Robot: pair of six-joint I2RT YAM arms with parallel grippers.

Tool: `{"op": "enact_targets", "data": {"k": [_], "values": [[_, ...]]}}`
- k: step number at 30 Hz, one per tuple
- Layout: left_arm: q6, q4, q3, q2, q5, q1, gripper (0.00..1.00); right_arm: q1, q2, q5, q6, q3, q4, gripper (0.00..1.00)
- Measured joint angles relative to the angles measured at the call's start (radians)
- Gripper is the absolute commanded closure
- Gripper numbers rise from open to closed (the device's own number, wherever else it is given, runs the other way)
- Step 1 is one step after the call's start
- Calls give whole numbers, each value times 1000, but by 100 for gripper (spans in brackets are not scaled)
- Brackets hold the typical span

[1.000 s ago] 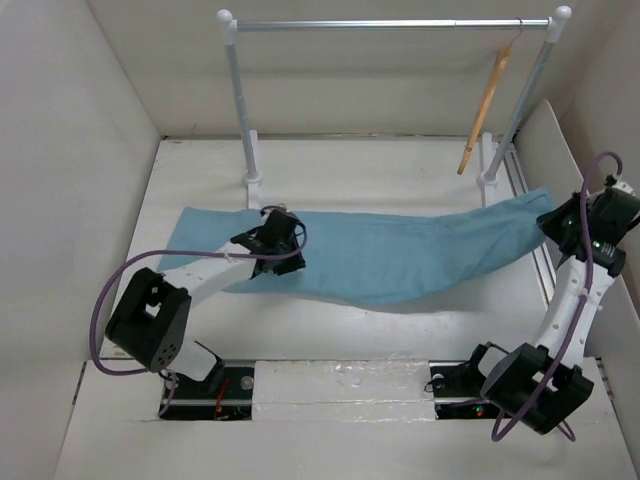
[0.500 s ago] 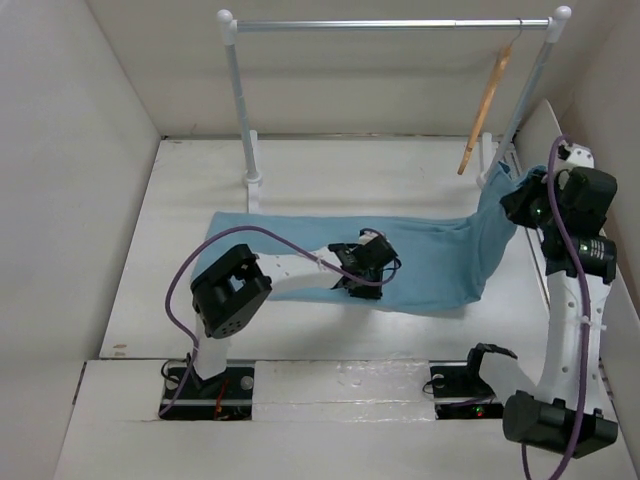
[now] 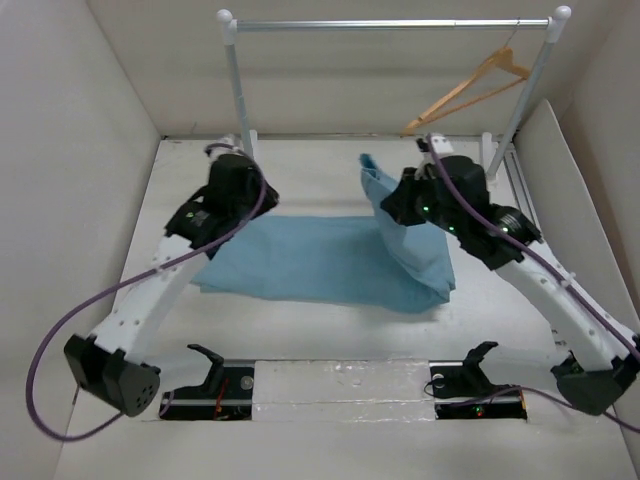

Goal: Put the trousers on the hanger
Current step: Fold the trousers at the center of the board.

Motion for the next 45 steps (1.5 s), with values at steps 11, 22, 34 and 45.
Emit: {"op": "enact_targets", "data": {"k": [11,22,34,45], "values": [[142,-49,130,-156,72,488,74,343,544,183,71,382,139,100],[200,-123,268,-117,-18,486,72,540,1203,13,106,923,272,22],[249,-51,119,-129,-42,486,70,397,729,-158,42,212,383,89],[226,101,-241,183,158,369,70,272,297,-64,-77,-305,354,100]]}}
